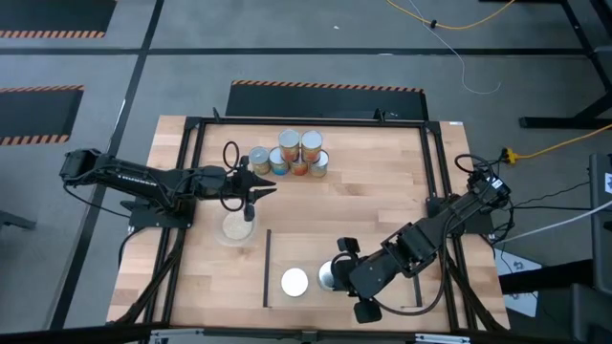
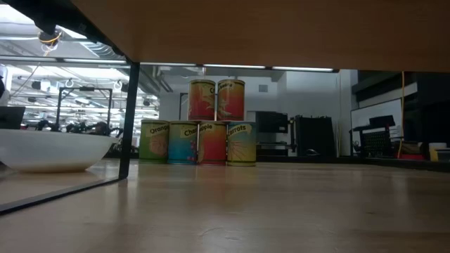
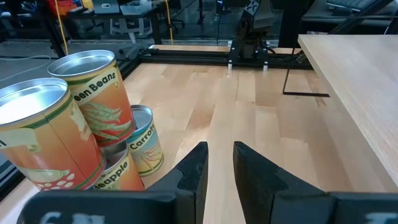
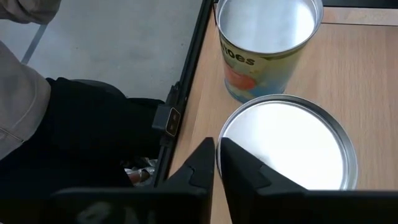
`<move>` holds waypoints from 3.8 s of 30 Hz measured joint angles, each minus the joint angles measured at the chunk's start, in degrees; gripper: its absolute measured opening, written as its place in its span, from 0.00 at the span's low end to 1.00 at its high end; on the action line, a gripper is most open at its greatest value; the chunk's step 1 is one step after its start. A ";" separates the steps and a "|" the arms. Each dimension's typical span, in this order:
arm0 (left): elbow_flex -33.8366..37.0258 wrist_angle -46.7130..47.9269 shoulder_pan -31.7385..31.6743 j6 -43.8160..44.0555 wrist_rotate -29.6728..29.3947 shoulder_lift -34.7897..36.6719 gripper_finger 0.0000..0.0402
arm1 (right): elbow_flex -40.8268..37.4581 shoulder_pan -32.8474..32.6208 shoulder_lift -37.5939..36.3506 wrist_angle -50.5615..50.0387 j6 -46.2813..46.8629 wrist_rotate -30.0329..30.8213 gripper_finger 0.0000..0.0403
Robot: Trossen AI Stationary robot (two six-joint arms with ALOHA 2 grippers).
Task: Pick and place cans onto a shelf
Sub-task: Put the canned peaches on the shelf, then put the canned green beans on the shelf
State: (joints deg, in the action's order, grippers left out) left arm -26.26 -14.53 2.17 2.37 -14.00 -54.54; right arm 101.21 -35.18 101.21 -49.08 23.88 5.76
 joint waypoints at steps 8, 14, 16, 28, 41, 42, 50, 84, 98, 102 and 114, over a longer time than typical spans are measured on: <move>0.00 -0.02 0.00 0.00 0.00 0.00 0.17 | 0.00 0.00 0.00 0.00 0.00 0.00 0.21; 0.01 -0.04 -0.02 0.00 0.00 0.00 0.17 | 0.00 0.00 -0.16 -0.02 -0.31 0.00 0.24; 0.02 -0.04 0.00 0.00 0.00 0.00 0.17 | 0.00 0.08 -0.65 -0.04 -0.39 -0.95 0.23; 0.02 -0.06 -0.02 0.02 0.00 0.00 0.17 | 10.89 0.47 -5.35 -4.74 -8.87 -2.14 0.24; 0.04 -0.02 -0.02 0.04 1.16 0.00 0.17 | 16.18 14.11 -9.33 -16.87 -24.71 12.57 0.24; 0.04 -0.02 -0.01 0.04 1.51 0.00 0.17 | 15.80 16.17 -9.57 -17.63 -25.45 12.51 0.24; 0.04 0.32 0.00 0.03 1.53 0.00 0.17 | 15.61 31.94 -8.47 -19.44 -31.86 2.48 0.24; 0.07 1.16 -0.02 0.02 1.49 0.00 0.17 | 15.52 50.75 9.83 -11.08 -36.12 -1.47 0.24; 0.07 1.25 -0.01 0.02 1.49 0.00 0.17 | 15.52 50.82 11.37 -10.20 -32.39 -1.37 0.24; 0.07 1.25 -0.02 0.02 1.49 0.00 0.17 | 15.52 50.82 11.38 -10.21 -31.60 -1.36 0.24; 0.07 1.73 0.00 0.02 1.49 0.00 0.17 | 15.54 50.82 12.92 -9.99 -29.94 -1.33 0.24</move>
State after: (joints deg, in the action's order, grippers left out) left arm -26.20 -12.80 2.17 2.39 -12.51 -54.54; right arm 116.75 15.64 114.13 -59.07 -6.07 4.43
